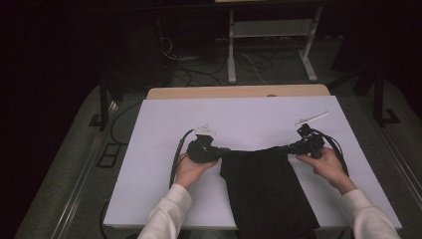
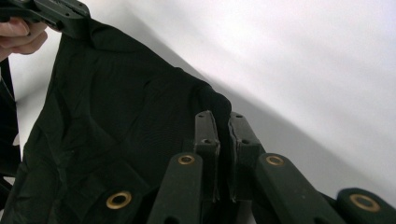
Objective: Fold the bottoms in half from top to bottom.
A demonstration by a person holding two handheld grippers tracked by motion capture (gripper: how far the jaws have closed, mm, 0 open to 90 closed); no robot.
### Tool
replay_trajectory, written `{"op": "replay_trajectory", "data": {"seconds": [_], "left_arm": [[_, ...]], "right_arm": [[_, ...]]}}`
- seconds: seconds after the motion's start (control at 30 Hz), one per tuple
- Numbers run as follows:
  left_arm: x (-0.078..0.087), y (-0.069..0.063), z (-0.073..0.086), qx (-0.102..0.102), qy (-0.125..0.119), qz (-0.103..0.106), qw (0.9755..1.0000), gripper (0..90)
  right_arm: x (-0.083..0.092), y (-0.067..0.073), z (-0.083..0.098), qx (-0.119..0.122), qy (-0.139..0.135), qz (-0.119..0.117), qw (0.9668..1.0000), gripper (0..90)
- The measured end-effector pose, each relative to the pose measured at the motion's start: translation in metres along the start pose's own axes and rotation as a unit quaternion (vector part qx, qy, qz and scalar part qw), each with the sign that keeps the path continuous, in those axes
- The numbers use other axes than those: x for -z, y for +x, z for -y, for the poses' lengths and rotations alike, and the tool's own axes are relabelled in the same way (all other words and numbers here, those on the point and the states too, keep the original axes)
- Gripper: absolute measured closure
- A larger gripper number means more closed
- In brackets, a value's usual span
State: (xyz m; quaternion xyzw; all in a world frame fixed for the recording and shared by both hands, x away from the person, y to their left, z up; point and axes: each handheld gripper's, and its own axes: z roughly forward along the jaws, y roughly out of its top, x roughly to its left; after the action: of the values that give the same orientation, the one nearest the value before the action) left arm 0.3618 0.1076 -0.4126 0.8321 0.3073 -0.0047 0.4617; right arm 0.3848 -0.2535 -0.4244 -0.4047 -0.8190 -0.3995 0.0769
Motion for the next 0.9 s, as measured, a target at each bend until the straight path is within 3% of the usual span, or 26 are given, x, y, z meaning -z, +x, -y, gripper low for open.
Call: {"op": "replay_trajectory", "data": {"seconds": [0.33,0.9], "left_arm": [[0.013,0.021,-0.006,0.012,0.000,-0.025,0.9996,84.9],[0.023,0.062,-0.029,0.015,-0.009,-0.057,0.9982,84.9]], "right_arm": [[-0.020,-0.001,-0.023,-0.017,-0.019,-0.006,0.9997,83.0],[-0.034,-0.006,-0.047,-0.047,-0.039,0.010,0.9981,82.9]]}}
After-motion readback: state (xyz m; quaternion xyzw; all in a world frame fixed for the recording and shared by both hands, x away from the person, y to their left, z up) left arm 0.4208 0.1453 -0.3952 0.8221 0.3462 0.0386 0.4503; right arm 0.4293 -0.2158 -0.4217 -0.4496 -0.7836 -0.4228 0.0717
